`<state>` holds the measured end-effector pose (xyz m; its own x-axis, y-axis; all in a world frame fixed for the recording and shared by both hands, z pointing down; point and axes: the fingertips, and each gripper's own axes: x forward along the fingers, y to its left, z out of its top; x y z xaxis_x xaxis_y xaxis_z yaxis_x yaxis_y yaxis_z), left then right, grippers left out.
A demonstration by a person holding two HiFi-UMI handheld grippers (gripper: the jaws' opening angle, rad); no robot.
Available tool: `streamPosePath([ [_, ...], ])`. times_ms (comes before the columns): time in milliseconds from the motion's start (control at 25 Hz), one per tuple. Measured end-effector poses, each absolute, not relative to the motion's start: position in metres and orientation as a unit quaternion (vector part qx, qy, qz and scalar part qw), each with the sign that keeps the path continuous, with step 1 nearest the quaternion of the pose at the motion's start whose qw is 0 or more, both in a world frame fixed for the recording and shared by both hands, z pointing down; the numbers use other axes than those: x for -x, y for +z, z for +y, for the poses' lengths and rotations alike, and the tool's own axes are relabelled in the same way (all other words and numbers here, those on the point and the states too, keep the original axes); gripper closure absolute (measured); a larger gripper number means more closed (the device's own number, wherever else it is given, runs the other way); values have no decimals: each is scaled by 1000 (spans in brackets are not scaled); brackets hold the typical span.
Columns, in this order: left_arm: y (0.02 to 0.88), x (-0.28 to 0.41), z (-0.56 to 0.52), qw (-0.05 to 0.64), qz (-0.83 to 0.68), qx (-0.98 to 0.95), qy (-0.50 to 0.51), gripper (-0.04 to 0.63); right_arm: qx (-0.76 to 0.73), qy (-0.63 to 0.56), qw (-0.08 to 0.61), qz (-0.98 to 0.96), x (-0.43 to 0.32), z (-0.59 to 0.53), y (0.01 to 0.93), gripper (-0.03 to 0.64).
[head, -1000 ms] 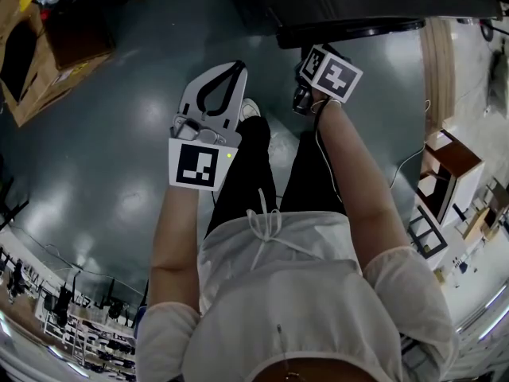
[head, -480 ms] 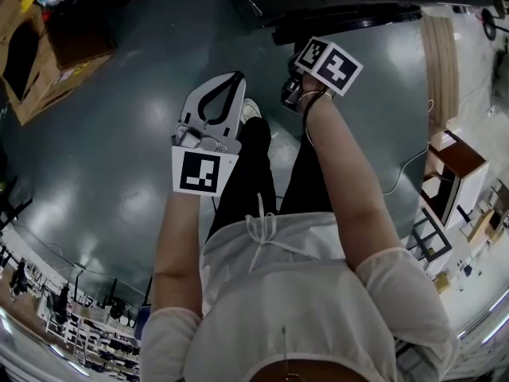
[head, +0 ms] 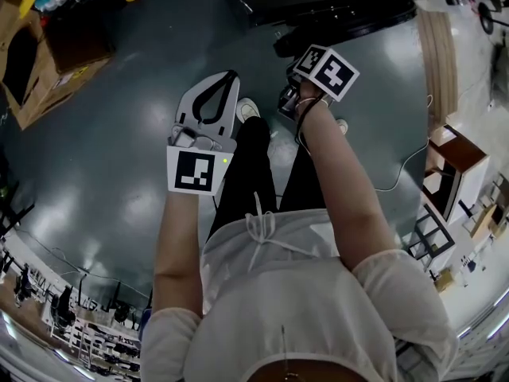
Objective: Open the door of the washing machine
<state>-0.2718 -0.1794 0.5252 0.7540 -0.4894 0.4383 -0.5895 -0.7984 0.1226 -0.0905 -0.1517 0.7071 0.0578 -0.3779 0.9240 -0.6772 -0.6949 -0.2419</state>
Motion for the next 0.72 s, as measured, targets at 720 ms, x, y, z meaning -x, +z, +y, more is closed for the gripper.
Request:
streamPosePath([
  [720,538,170,-120,109,-199,-948,223,574,-726,595,163,-304,6,1,728,531],
])
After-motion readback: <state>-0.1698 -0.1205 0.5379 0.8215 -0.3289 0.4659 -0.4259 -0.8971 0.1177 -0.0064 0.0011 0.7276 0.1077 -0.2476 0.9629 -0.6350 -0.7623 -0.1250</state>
